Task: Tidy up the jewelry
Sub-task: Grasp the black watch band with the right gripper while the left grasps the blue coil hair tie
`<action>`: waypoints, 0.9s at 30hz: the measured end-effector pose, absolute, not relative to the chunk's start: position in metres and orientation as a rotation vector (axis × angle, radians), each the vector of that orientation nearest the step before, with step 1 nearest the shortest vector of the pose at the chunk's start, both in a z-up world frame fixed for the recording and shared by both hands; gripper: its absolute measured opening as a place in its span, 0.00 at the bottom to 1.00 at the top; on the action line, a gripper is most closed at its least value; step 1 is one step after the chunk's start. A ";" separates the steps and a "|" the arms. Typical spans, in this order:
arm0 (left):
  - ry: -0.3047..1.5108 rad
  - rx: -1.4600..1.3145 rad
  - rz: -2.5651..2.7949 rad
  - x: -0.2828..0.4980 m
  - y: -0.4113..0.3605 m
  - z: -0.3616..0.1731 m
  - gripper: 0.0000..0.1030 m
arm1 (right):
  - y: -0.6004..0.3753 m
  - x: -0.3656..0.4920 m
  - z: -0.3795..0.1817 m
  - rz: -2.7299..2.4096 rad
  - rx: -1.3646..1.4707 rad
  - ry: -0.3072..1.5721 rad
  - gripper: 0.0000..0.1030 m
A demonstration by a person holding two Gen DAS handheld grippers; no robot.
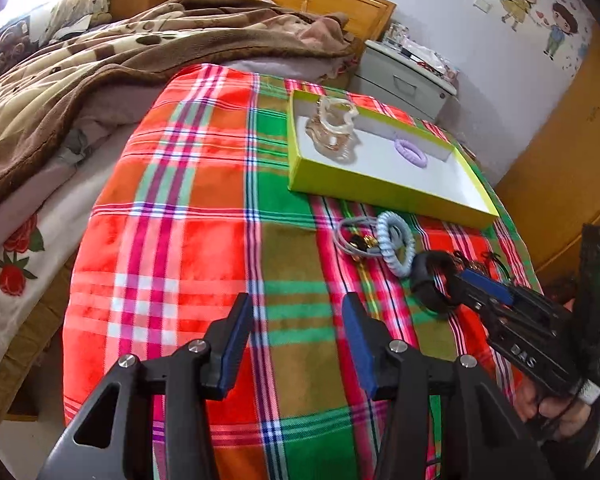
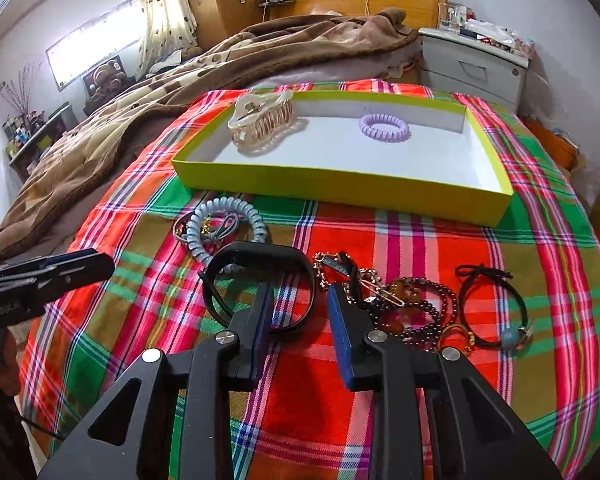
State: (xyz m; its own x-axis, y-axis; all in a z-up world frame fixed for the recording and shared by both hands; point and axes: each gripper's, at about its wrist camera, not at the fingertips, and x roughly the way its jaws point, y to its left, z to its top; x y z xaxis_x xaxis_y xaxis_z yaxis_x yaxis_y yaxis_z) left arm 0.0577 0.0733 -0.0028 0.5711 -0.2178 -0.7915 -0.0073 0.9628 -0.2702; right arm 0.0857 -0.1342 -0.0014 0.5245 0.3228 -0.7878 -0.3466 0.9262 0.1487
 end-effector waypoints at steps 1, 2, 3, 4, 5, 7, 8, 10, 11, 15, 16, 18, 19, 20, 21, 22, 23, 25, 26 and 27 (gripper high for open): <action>0.964 -0.250 -0.130 0.057 0.072 -0.004 0.46 | -0.133 0.085 -0.002 0.401 -0.030 0.936 0.28; 0.968 -0.250 -0.138 0.056 0.071 -0.005 0.46 | -0.133 0.086 -0.002 0.402 -0.033 0.938 0.28; 0.966 -0.259 -0.145 0.055 0.071 -0.005 0.46 | -0.132 0.087 -0.004 0.402 -0.035 0.942 0.27; 0.966 -0.269 -0.150 0.055 0.071 -0.005 0.46 | -0.131 0.089 -0.005 0.402 -0.038 0.945 0.26; 0.970 -0.273 -0.156 0.055 0.071 -0.006 0.46 | -0.131 0.090 -0.006 0.400 -0.041 0.949 0.20; 0.973 -0.274 -0.155 0.054 0.070 -0.006 0.46 | -0.131 0.090 -0.005 0.389 -0.045 0.940 0.12; 0.975 -0.274 -0.157 0.054 0.070 -0.005 0.46 | -0.132 0.090 -0.004 0.384 -0.049 0.935 0.09; 0.975 -0.267 -0.152 0.055 0.069 -0.004 0.46 | -0.135 0.091 -0.005 0.386 -0.032 0.935 0.07; 0.974 -0.268 -0.152 0.056 0.069 -0.003 0.46 | -0.136 0.091 -0.004 0.388 -0.026 0.932 0.05; 0.959 -0.268 -0.168 0.060 0.067 0.001 0.46 | -0.142 0.089 -0.001 0.396 0.003 0.912 0.04; 0.959 -0.269 -0.171 0.061 0.065 0.002 0.46 | -0.144 0.089 0.000 0.397 0.010 0.910 0.04; 0.959 -0.270 -0.174 0.066 0.063 0.003 0.46 | -0.149 0.086 0.004 0.398 0.026 0.896 0.04; 0.959 -0.270 -0.179 0.068 0.063 0.004 0.46 | -0.151 0.086 0.005 0.400 0.034 0.889 0.04; 0.959 -0.270 -0.177 0.070 0.061 0.005 0.46 | -0.152 0.085 0.007 0.401 0.041 0.883 0.04; 0.956 -0.265 -0.181 0.073 0.059 0.007 0.46 | -0.155 0.084 0.010 0.399 0.047 0.874 0.04; 0.949 -0.262 -0.188 0.074 0.057 0.008 0.46 | -0.157 0.082 0.012 0.396 0.053 0.866 0.04; 0.942 -0.257 -0.195 0.078 0.054 0.009 0.46 | -0.160 0.081 0.014 0.394 0.058 0.861 0.04; 0.953 -0.248 -0.198 0.087 0.049 0.009 0.46 | -0.165 0.079 0.018 0.389 0.071 0.849 0.04; 0.956 -0.248 -0.203 0.089 0.047 0.009 0.46 | -0.167 0.079 0.019 0.385 0.072 0.845 0.04; 0.952 -0.242 -0.217 0.092 0.044 0.011 0.46 | -0.171 0.077 0.021 0.376 0.075 0.837 0.04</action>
